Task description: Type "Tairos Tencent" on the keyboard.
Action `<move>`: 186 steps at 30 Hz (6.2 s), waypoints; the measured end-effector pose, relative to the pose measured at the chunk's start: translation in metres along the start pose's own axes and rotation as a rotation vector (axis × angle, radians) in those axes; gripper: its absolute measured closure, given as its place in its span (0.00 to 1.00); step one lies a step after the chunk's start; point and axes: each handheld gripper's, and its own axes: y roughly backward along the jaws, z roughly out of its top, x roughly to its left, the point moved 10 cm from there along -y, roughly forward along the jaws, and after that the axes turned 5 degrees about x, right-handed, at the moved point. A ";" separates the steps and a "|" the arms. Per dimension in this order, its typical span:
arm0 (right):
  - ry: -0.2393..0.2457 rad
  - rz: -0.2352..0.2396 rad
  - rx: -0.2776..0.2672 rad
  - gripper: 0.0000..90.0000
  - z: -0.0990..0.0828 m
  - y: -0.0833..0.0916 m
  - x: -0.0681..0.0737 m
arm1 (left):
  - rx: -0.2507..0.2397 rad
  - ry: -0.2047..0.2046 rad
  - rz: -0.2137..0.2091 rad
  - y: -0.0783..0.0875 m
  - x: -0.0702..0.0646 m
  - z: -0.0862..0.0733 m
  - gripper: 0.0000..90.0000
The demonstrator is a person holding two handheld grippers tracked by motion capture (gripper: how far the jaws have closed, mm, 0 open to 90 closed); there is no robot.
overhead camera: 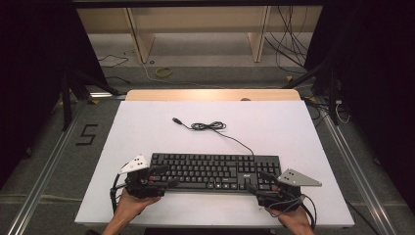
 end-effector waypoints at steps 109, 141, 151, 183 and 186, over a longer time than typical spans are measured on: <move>0.106 0.107 0.356 1.00 0.048 -0.200 0.088 | 0.274 0.114 0.283 0.019 0.066 -0.039 0.99; 0.100 0.094 0.378 1.00 0.043 -0.208 0.091 | 0.317 0.116 0.286 0.016 0.068 -0.043 1.00; 0.076 0.116 0.303 0.98 0.059 -0.194 0.091 | 0.215 0.111 0.264 0.020 0.062 -0.027 0.97; 0.083 0.136 0.195 0.47 0.070 -0.153 0.085 | 0.103 0.102 0.230 0.014 0.056 -0.003 0.44; 0.082 0.130 0.192 0.45 0.069 -0.151 0.084 | 0.097 0.094 0.227 0.013 0.055 -0.001 0.41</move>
